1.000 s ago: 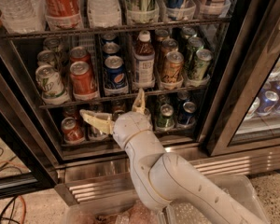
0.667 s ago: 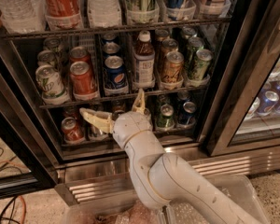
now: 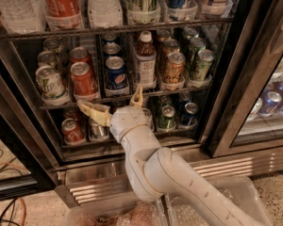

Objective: Pick pepsi can from middle shelf of fridge

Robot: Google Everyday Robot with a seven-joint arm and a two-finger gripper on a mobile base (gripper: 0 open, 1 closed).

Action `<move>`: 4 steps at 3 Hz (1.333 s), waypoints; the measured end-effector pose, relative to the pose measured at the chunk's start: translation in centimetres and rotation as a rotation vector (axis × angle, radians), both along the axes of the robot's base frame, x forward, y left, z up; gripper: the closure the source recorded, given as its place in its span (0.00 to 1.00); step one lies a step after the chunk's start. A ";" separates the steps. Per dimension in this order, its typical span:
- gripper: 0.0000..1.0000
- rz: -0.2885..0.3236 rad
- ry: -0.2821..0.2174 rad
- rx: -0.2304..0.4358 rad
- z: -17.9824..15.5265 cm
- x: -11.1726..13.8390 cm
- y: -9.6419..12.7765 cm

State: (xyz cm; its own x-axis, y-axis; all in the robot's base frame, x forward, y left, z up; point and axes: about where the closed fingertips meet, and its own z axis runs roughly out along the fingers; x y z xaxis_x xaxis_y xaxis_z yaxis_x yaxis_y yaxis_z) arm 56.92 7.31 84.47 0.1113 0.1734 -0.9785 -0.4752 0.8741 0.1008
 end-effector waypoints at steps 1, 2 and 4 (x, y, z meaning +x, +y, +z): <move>0.00 -0.005 -0.013 -0.054 -0.5 0.6 1.0; 0.00 -0.007 -0.012 -0.102 -1.3 1.5 1.8; 0.17 -0.054 -0.032 -0.195 -1.8 3.5 0.9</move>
Offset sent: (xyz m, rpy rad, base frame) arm 0.0244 0.0256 -0.0233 -0.1617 -0.0114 -0.0100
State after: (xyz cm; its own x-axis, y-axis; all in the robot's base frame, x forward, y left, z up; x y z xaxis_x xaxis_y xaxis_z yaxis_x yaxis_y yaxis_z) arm 60.45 8.22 82.66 0.1469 -0.0257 -0.9888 -0.4273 0.8999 -0.0869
